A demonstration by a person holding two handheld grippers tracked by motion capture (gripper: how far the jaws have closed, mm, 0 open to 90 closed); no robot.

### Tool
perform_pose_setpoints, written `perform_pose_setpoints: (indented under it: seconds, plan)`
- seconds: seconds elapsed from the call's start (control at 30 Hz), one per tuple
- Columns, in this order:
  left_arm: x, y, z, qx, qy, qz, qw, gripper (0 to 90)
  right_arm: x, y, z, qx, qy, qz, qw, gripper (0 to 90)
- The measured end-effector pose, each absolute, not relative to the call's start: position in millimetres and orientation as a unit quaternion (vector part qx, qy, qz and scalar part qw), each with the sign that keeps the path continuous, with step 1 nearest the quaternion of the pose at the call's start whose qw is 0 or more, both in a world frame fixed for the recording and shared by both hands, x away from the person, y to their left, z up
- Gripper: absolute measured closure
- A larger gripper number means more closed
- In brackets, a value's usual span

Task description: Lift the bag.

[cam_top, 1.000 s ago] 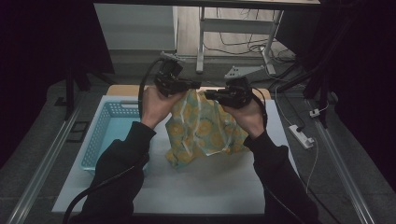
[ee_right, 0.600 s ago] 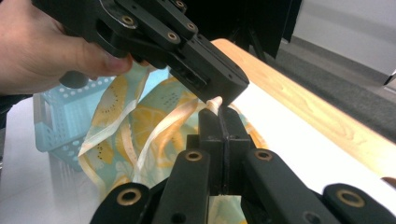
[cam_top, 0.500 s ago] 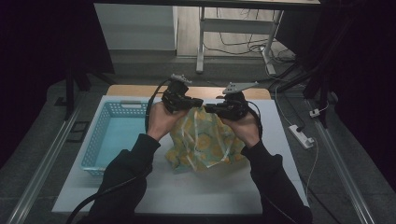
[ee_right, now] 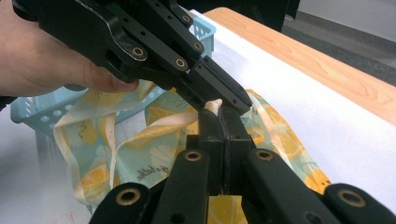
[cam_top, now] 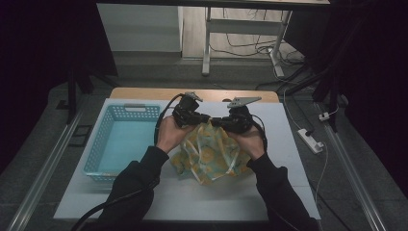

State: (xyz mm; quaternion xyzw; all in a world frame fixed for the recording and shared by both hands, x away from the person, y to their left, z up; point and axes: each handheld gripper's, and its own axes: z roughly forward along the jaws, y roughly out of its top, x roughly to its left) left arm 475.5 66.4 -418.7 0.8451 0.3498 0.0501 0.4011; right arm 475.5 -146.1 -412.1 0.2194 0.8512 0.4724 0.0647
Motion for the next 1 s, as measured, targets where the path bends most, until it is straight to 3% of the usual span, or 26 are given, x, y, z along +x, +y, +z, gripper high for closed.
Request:
perform_pose_setpoints:
  seconds: [0.27,1.0]
  plan:
    - [476.0,66.5,-429.5,0.846,0.351,0.046,0.399,86.6,475.5,-147.0,-420.9,0.224,0.850,0.472,0.061,89.0]
    - [456.3,87.9,-410.6,0.839,0.331,0.085,0.425,49.4,466.2,-149.2,-404.8,0.220,0.845,0.482,0.066,69.3]
